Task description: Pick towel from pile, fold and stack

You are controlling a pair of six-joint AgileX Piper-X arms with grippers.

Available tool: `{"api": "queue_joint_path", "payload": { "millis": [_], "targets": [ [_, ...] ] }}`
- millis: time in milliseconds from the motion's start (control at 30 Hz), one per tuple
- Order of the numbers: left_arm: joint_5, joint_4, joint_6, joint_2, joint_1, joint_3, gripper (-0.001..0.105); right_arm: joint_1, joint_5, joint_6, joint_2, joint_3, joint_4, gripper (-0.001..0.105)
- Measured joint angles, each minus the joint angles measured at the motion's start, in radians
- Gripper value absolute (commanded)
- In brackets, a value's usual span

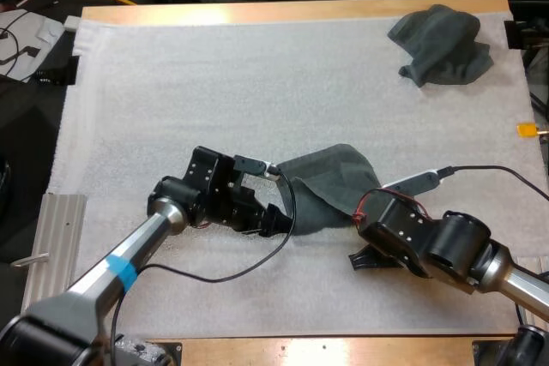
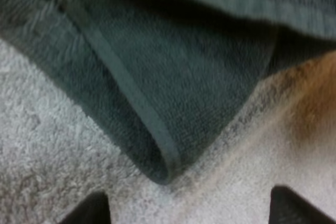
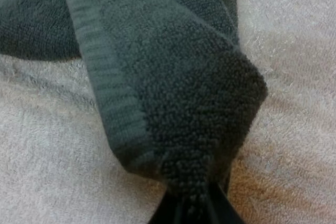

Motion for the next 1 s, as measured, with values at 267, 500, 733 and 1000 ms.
{"api": "queue_joint_path", "payload": {
  "millis": [267, 500, 733, 1000],
  "targets": [
    [0.067, -0.08, -0.04, 0.125, -0.003, -0.002, 0.06, 0.0, 0.0, 0.0, 0.0, 0.0, 0.0, 0.0],
    [0.097, -0.12, -0.062, 0.186, -0.01, -0.003, 0.06, 0.0, 0.0, 0.003, 0.0, 0.0, 0.0, 0.0],
    [0.103, -0.153, -0.091, 0.218, -0.042, -0.013, 0.059, 0.0, 0.0, 0.008, 0.0, 0.0, 0.0, 0.0],
    [0.145, -0.153, -0.12, 0.228, -0.042, -0.013, 0.057, 0.0, 0.0, 0.007, 0.0, 0.0, 0.0, 0.0]
  ]
}}
